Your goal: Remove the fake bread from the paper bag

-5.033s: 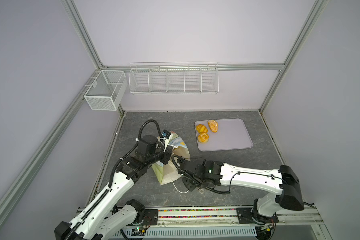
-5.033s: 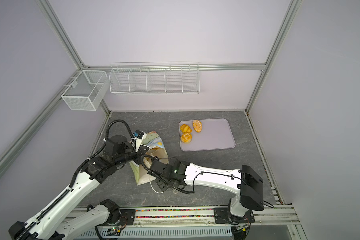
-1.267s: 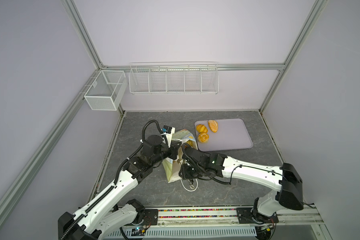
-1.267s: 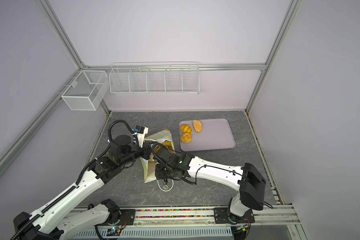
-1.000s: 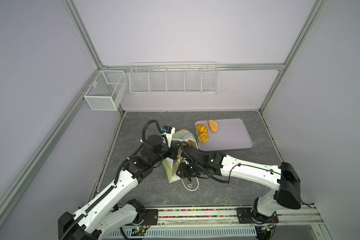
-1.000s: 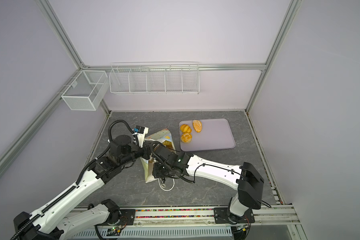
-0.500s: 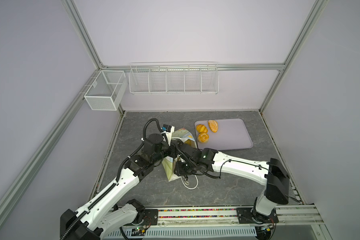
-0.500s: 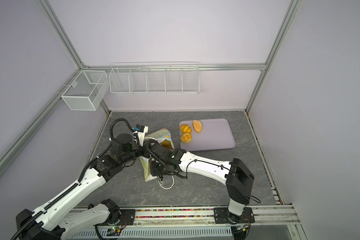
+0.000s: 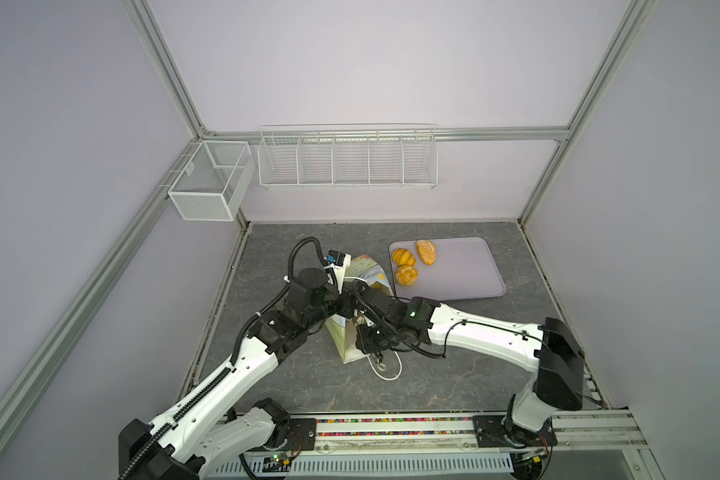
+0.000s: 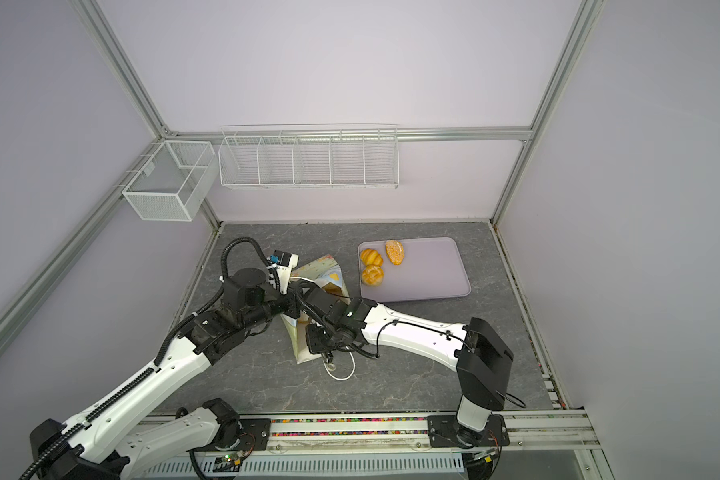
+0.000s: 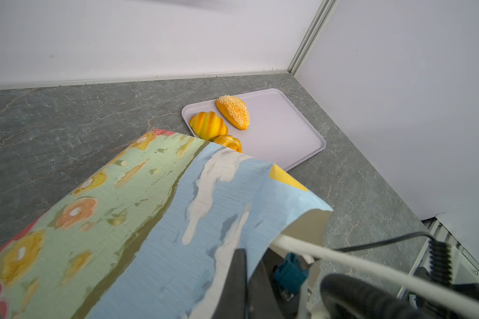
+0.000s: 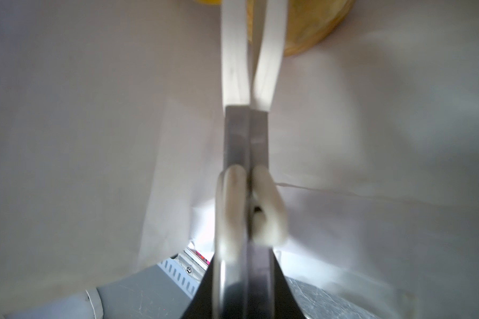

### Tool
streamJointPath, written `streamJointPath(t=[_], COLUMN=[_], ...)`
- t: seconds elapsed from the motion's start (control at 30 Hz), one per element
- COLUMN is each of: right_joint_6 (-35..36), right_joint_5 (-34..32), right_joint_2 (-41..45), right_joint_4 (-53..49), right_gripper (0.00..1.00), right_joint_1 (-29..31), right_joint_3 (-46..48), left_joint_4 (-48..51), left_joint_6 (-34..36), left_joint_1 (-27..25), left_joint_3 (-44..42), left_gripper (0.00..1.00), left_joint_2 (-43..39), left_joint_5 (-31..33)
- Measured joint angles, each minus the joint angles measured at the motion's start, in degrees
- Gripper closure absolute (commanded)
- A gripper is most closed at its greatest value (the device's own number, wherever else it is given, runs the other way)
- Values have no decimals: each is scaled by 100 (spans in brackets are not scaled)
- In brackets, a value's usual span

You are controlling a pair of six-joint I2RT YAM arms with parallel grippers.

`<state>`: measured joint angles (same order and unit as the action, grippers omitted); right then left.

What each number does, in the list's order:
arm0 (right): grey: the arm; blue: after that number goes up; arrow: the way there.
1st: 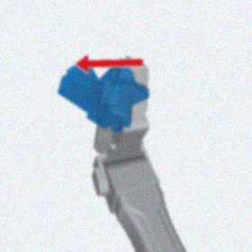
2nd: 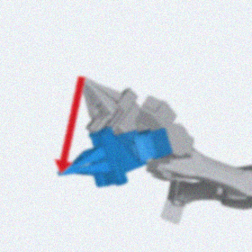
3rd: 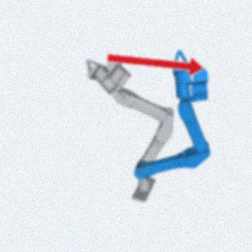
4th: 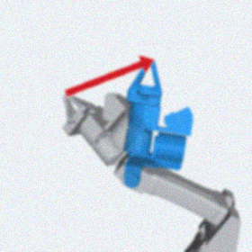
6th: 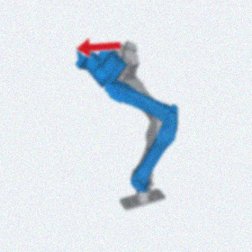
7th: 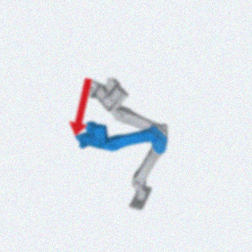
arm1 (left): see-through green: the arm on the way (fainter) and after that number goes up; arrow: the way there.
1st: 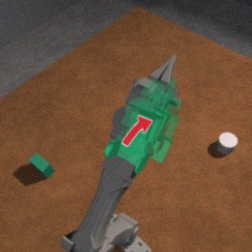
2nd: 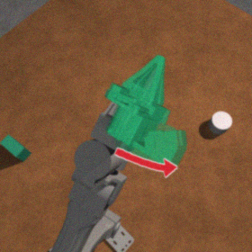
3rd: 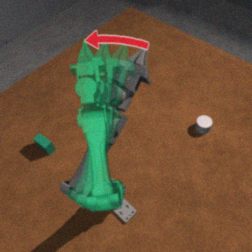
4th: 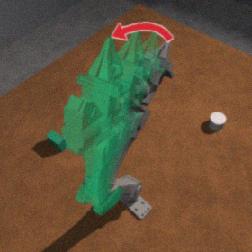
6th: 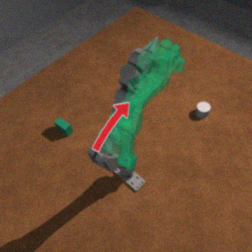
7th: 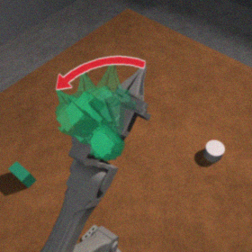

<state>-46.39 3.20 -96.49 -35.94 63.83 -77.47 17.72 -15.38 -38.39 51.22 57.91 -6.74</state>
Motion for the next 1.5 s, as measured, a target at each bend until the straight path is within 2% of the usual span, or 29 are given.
streamJointPath(t=[0.27, 0.5, 0.9, 1.5], right_joint_6=[-11, 28, 103, 101], right_joint_5=[-219, -363, -778, -435], right_joint_2=[459, 476, 474, -20], right_joint_4=[-269, -330, -763, -448], right_gripper=[93, 71, 58, 53], right_joint_1=[35, 190, 525, 599], right_joint_3=[389, 380, -59, -76], left_joint_4=[20, 22, 81, 105], left_joint_6=[52, 48, 66, 63], left_joint_1=[-4, -4, -4, -4], left_joint_3=[13, 35, 42, 42], left_gripper=[100, 100, 100, 100], left_joint_2=[0, 2, 2, 0], left_joint_5=[-13, -15, -13, -13])
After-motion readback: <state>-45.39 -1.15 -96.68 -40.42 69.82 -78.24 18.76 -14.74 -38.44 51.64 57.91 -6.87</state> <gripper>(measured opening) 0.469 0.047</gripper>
